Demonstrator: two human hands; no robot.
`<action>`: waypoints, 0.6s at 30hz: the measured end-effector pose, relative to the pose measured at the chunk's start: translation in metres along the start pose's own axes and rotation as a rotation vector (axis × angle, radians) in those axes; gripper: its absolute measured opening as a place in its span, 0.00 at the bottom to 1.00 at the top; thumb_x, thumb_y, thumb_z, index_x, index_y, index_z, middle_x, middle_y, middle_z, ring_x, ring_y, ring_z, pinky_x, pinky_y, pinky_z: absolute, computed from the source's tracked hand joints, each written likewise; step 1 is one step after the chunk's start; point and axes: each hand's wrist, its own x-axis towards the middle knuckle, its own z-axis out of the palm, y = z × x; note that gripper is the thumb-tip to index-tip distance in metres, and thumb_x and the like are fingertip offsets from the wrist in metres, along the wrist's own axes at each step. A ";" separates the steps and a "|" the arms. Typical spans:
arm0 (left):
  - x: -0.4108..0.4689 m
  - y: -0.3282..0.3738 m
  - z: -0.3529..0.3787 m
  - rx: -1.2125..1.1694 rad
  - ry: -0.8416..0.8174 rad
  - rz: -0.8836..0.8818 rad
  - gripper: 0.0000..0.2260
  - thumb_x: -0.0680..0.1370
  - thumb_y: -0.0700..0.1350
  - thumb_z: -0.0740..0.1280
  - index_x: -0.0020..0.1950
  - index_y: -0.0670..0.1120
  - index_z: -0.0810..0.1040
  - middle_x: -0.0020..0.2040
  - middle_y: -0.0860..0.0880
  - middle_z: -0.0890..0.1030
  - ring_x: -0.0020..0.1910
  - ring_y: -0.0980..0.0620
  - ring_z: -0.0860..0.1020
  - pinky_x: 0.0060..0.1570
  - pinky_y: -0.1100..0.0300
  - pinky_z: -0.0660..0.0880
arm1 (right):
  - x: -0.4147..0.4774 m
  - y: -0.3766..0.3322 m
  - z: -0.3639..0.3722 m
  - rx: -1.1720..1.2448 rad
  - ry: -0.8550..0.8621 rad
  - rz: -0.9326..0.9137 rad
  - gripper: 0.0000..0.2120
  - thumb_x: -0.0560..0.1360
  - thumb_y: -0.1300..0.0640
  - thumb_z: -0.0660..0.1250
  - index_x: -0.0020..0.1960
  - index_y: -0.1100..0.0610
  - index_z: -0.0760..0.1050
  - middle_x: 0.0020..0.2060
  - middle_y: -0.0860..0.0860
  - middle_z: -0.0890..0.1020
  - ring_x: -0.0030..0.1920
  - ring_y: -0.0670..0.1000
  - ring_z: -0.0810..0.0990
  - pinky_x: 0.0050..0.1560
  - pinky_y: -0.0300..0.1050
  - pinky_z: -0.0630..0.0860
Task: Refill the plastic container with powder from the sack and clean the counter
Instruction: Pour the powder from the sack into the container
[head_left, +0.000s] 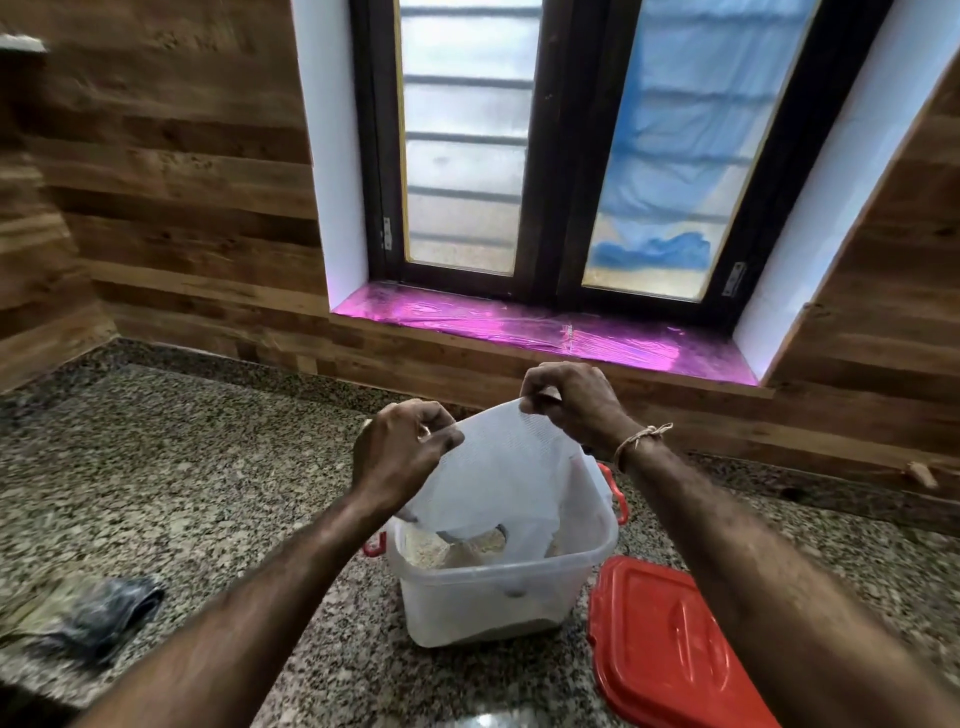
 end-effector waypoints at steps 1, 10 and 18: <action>0.002 0.001 -0.002 0.009 0.005 -0.001 0.06 0.71 0.55 0.75 0.39 0.54 0.83 0.39 0.59 0.83 0.42 0.57 0.80 0.39 0.59 0.75 | 0.000 -0.003 0.000 0.041 -0.040 0.006 0.05 0.72 0.46 0.75 0.45 0.45 0.81 0.39 0.36 0.80 0.47 0.44 0.81 0.56 0.54 0.75; 0.028 0.011 -0.009 -0.179 0.054 -0.021 0.14 0.74 0.62 0.73 0.52 0.54 0.83 0.48 0.56 0.84 0.46 0.56 0.82 0.43 0.57 0.79 | 0.015 -0.021 -0.003 0.163 -0.004 0.039 0.09 0.72 0.51 0.77 0.37 0.44 0.78 0.32 0.39 0.79 0.38 0.36 0.75 0.42 0.41 0.70; -0.008 -0.032 0.003 -0.759 -0.186 -0.189 0.29 0.69 0.59 0.77 0.60 0.42 0.77 0.52 0.44 0.84 0.46 0.54 0.83 0.45 0.58 0.83 | 0.018 -0.016 -0.013 0.302 0.079 0.148 0.05 0.73 0.55 0.76 0.39 0.50 0.82 0.35 0.44 0.81 0.41 0.44 0.78 0.43 0.40 0.71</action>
